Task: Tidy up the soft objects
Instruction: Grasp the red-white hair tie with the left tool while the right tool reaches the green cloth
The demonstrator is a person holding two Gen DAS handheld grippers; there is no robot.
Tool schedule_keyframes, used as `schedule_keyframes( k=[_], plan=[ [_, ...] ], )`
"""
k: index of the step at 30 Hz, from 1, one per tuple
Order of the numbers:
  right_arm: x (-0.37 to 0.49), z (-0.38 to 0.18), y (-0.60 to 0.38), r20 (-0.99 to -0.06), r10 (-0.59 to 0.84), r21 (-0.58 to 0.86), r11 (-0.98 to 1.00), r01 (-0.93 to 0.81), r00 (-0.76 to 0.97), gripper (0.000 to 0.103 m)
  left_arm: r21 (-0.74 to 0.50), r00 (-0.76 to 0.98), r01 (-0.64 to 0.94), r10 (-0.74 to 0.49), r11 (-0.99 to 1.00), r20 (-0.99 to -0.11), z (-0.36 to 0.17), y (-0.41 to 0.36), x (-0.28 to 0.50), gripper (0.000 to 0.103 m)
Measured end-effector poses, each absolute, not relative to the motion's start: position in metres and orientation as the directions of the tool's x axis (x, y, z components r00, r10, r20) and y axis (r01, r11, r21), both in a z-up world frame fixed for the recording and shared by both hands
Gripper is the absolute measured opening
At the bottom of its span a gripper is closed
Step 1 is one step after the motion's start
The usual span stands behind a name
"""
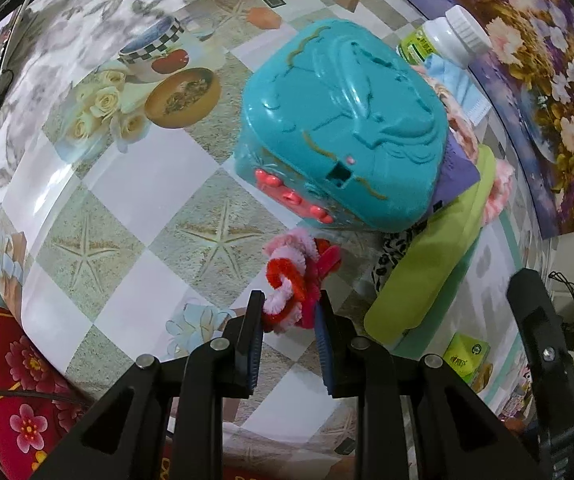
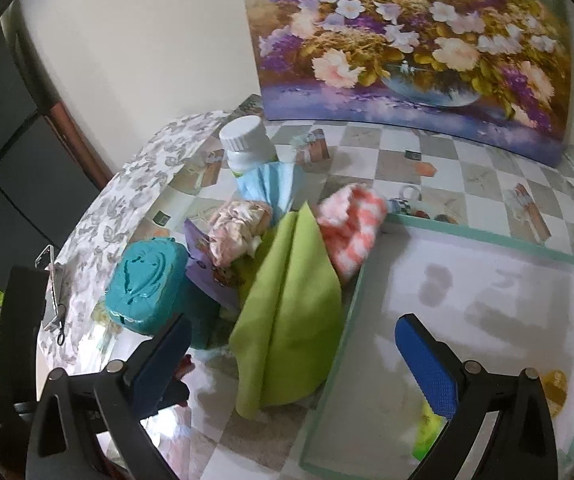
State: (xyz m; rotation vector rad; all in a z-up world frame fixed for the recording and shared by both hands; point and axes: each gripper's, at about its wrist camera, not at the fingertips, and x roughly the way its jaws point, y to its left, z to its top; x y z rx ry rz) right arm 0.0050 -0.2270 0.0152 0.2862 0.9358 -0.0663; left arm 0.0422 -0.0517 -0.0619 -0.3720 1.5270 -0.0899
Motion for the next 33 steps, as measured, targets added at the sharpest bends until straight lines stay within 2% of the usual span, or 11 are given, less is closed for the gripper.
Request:
schedule_keyframes(
  k=[11, 18, 26, 30, 32, 33],
  plan=[
    [0.023, -0.001, -0.233, -0.804, 0.118, 0.281, 0.939, 0.198, 0.582, 0.103, -0.294, 0.041, -0.192, -0.292, 0.936, -0.956, -0.063, -0.049, 0.044, 0.025],
    [0.038, -0.01, -0.228, -0.83, 0.062, 0.208, 0.956, 0.205, 0.554, 0.103, -0.293, 0.037, -0.207, -0.292, 0.933, -0.956, -0.064, -0.046, 0.046, 0.025],
    [0.05, -0.025, -0.222, -0.849, 0.078, 0.185, 0.97, 0.157, 0.523, 0.103, -0.293, 0.035, -0.209, -0.292, 0.933, -0.956, -0.065, -0.044, 0.048, 0.025],
    [0.05, -0.023, -0.216, -0.847, 0.071, 0.168, 0.976, 0.139, 0.527, 0.093, -0.291, 0.033, -0.212, -0.291, 0.933, -0.956, -0.066, -0.044, 0.048, 0.025],
    [0.05, -0.023, -0.215, -0.847, 0.077, 0.171, 0.976, 0.132, 0.526, 0.085, -0.292, 0.031, -0.21, -0.292, 0.933, -0.956, -0.066, -0.044, 0.048, 0.025],
    [0.05, -0.024, -0.215, -0.849, 0.088, 0.18, 0.976, 0.127, 0.522, 0.077, -0.292, 0.03, -0.209, -0.293, 0.933, -0.956, -0.066, -0.045, 0.048, 0.025]
  ],
)
